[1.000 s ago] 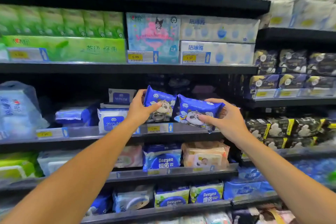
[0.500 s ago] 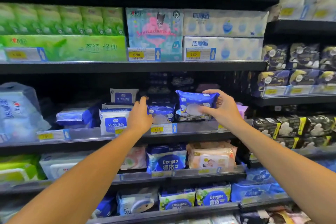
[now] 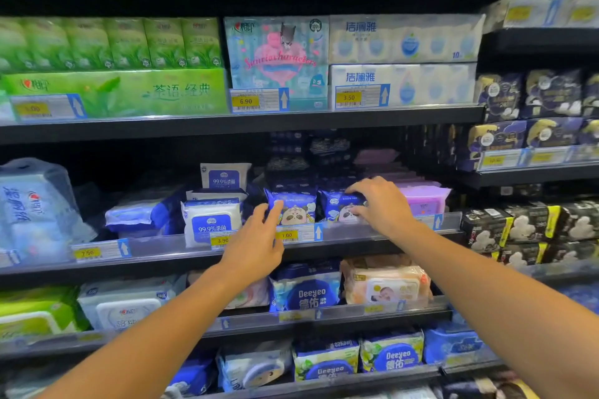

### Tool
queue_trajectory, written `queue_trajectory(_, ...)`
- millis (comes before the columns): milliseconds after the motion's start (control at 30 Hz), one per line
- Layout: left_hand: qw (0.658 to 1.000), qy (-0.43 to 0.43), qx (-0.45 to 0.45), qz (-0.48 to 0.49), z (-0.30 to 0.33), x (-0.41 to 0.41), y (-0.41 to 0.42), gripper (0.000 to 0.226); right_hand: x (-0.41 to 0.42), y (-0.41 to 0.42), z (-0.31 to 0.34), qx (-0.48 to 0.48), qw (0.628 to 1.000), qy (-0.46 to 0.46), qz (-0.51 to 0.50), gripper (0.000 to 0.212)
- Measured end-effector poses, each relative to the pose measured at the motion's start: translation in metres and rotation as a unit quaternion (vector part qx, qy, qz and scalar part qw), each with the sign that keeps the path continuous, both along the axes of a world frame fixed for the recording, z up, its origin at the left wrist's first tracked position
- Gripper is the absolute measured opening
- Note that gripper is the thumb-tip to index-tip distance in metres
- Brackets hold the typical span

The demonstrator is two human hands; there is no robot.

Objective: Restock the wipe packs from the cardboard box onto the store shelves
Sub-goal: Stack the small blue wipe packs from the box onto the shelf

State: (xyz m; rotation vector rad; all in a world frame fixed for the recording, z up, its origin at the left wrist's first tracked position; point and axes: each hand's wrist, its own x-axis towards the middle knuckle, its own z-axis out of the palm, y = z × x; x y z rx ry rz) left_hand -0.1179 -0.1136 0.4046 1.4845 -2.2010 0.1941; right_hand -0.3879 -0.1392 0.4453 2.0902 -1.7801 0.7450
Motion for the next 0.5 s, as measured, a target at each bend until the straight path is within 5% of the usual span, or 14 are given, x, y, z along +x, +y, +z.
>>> queue_trajectory(133,0.998,-0.019,0.053,-0.012,0.012,-0.009,-0.006,0.078,0.003,-0.001,-0.001,0.050,0.998,-0.025,-0.003,0.047)
queue_trajectory(233,0.996,-0.017,0.087,0.006,0.017,-0.011,-0.008,0.080,0.002,0.008,-0.009,-0.003,0.998,-0.042,0.044,0.042)
queue_trajectory(400,0.996,-0.043,-0.072,-0.017,0.000,-0.012,0.016,0.063,-0.001,0.038,-0.040,-0.072,0.989,-0.028,0.128,0.031)
queue_trajectory(500,0.994,-0.063,-0.046,-0.077,-0.013,-0.019,0.015,0.068,-0.001,0.043,-0.054,-0.035,0.991,0.004,0.131,0.042)
